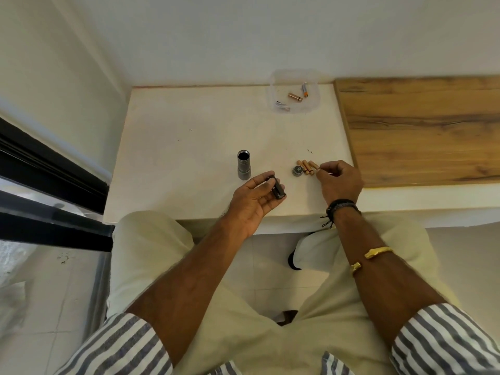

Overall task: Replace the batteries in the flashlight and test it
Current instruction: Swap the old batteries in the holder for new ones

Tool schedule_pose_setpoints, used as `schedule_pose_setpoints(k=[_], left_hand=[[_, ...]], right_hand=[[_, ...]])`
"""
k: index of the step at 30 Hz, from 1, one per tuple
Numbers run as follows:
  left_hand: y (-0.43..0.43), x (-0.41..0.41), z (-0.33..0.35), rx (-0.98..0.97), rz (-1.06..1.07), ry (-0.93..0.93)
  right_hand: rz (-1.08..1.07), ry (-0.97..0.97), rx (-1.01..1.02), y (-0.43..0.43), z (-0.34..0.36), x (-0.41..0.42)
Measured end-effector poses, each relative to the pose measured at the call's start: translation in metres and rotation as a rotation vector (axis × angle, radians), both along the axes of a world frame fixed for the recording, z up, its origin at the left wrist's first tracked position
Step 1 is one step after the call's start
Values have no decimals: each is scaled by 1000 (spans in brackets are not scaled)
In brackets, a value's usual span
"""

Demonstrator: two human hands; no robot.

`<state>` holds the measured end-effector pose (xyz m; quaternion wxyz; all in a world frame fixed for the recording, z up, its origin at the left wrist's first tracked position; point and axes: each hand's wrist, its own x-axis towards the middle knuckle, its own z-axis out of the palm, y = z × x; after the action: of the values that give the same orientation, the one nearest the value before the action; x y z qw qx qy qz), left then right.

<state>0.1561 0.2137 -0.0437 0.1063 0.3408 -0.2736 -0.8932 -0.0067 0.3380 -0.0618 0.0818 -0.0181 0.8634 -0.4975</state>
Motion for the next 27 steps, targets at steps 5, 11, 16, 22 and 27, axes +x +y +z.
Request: schedule_pose_setpoints(k=[5,11,16,22,27], left_hand=[[-1,-2,-2,-4,-8,-18],[-1,-2,-5,-36,-32,-166],[0,-4,-4,3,-13,-181],[-2,-9,-2,63,20,-126],[-2,-9,-2,125,8,-140]], right_hand=[[77,74,92,-1,-2,2],[129,76,157,-1,0,1],[104,66,123,-1,4,5],[102,61,-89,-22,23,-1],[160,53,-158,-63,41,-32]])
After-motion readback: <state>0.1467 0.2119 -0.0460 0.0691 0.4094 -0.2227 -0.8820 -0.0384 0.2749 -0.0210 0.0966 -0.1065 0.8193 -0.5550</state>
